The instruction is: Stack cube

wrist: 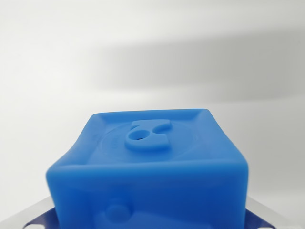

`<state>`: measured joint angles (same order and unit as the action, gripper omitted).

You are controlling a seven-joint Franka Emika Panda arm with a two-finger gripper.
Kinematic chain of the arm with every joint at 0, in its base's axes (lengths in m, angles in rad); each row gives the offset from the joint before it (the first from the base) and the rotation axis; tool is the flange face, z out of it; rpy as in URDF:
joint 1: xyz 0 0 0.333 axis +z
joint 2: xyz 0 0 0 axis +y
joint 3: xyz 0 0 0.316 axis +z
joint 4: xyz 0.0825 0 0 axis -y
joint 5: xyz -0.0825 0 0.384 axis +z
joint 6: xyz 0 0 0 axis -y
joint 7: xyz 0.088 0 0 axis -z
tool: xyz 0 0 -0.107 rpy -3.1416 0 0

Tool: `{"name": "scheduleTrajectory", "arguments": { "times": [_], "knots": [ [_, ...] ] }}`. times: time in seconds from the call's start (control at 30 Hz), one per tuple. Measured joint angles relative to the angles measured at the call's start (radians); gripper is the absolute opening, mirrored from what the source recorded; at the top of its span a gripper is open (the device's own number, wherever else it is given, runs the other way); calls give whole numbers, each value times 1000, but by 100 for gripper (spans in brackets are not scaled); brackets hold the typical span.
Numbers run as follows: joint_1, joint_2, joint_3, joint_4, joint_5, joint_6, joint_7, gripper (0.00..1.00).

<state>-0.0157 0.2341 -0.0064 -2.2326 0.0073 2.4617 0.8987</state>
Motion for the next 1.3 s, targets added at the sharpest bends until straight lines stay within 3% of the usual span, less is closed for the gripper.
{"name": "scheduleTrajectory", "arguments": {
  "times": [1.3],
  "knots": [
    [13, -105, 28, -118, -7, 13, -220, 0]
  ]
}}
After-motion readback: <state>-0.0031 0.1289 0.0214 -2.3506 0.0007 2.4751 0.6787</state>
